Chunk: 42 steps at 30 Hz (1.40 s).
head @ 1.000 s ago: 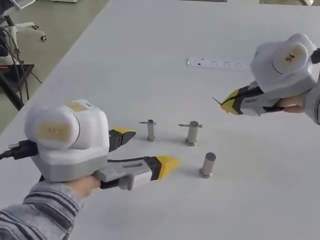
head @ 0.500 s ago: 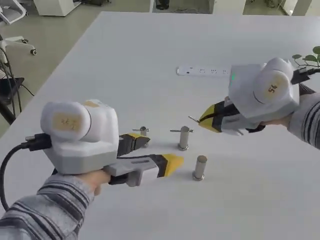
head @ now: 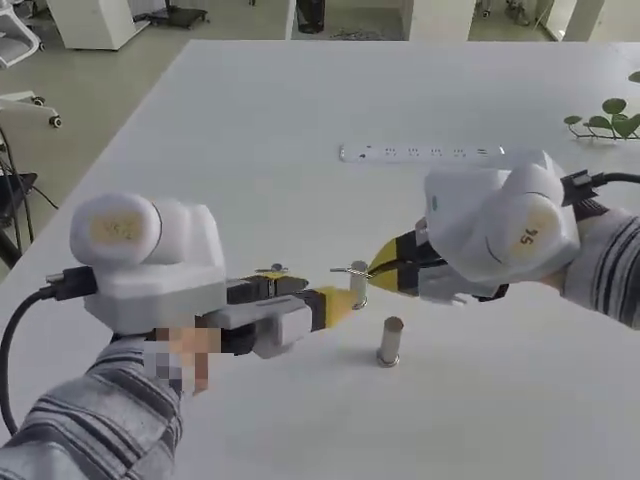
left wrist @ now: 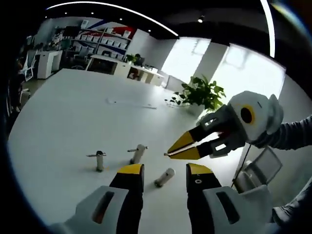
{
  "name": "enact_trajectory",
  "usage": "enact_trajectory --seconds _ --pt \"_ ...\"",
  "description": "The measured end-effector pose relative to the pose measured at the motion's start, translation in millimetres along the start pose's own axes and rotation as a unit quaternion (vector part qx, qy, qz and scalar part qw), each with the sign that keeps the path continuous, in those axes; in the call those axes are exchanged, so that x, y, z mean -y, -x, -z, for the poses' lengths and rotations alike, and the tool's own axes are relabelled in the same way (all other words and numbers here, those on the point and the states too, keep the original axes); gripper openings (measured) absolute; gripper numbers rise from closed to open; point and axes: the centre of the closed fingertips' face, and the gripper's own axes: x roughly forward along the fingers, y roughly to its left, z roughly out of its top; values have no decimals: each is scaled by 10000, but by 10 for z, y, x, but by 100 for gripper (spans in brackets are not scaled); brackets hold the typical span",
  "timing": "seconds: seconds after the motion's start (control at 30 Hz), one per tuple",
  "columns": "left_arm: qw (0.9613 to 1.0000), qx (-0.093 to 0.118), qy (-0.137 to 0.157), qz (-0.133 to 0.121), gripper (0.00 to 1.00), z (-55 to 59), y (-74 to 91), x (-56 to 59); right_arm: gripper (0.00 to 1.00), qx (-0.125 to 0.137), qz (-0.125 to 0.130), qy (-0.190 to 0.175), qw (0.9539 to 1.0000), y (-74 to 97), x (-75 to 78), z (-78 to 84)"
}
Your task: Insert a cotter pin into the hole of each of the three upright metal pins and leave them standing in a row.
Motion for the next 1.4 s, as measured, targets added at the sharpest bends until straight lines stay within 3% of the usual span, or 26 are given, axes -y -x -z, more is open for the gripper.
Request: enact_trajectory --seconds 0.13,0.27,0.5,0.63,0.97,1.13,1.23,1.4 --pt "9997 4 234 74 20 19 -12 28 0 89 -24 46 9999 17 -43 -76" --pt "9990 27 433 129 18 35 -22 58 0 136 -69 122 9998 19 -85 -128" --pt "9981 85 575 192 10 33 -23 76 0 197 -109 216 9995 18 -144 -193" --pt "9982 150 539 224 1 22 -31 90 0 210 -93 250 9994 10 -153 -209" --pt "9977 128 609 252 0 43 -49 96 0 271 -57 210 9994 6 -154 -240" --pt "9986 180 417 277 0 35 -44 105 0 299 -38 123 9995 1 -154 -237" --pt "9993 131 41 344 0 39 -35 124 0 286 -102 -132 9995 -10 -172 -202" --pt "9973 6 -670 290 0 89 -12 104 12 442 -122 -791 9958 -15 -161 -144"
